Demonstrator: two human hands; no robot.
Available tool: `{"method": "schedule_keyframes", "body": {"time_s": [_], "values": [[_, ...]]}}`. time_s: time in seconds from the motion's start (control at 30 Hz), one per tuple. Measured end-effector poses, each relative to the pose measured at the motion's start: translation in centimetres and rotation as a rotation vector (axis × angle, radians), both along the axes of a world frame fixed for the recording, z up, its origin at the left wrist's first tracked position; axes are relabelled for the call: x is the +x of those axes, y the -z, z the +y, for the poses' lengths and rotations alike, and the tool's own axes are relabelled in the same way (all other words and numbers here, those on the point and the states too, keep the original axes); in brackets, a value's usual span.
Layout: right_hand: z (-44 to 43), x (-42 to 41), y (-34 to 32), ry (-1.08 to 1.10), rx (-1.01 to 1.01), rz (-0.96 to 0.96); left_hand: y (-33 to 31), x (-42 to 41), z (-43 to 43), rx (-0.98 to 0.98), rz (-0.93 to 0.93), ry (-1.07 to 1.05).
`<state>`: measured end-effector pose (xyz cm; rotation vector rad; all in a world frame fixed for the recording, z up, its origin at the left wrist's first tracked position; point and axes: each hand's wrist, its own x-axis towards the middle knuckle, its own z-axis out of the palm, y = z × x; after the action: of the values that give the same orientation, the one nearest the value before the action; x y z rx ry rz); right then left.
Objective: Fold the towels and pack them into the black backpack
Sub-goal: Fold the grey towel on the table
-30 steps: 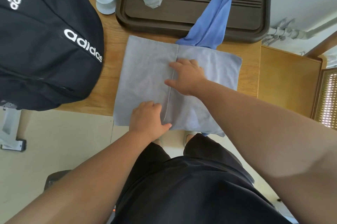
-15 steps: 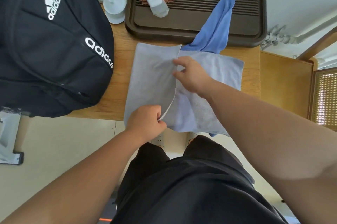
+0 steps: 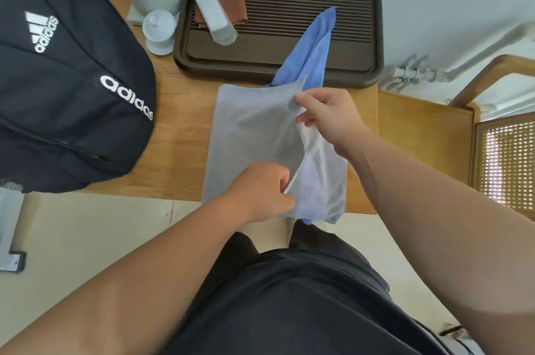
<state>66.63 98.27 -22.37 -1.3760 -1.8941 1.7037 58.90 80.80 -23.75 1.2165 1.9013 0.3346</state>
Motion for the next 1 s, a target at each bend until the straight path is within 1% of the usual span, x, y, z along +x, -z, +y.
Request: {"method": "schedule_keyframes", "body": {"time_s": [0.1, 0.23, 0.33, 0.4, 0.5, 0.6, 0.7, 0.9, 1.0], "values": [[1.5, 2.1, 2.2, 0.003, -0.046, -0.06, 2.0, 2.3, 1.0, -0.068, -0.006, 0.035], [2.1, 3.8, 4.9, -0.143, -0.149, -0.246, 4.8, 4.4, 1.3, -0.145, 0.039, 0.019], [2.1, 4.4, 5.6, -0.207, -0.177, -0.262, 6.3, 5.1, 0.9, -0.182, 0.081, -0.021], [2.3, 4.5, 6.0, -0.228, -0.154, -0.247, 6.7, 5.4, 0.5, -0.183, 0.091, -0.058], [2.6, 4.6, 6.0, -0.248, -0.154, -0.225, 6.1, 5.7, 0.3, -0.197, 0.053, -0.117], [2.9, 4.8, 5.6, -0.224, -0.175, -0.148, 4.1, 5.4, 0.4, -0.201, 0.034, -0.179], [3.1, 4.9, 3.9, -0.201, -0.133, -0.039, 1.1, 4.6, 0.8, -0.178, 0.023, -0.205], [4.2, 5.9, 0.6, -0.144, -0.077, 0.182, -4.1, 3.6, 2.1, -0.226, -0.185, -0.238], [4.9, 7.7, 0.9, -0.061, -0.08, 0.189, -4.5, 5.1, 3.5, -0.253, -0.225, -0.148]]}}
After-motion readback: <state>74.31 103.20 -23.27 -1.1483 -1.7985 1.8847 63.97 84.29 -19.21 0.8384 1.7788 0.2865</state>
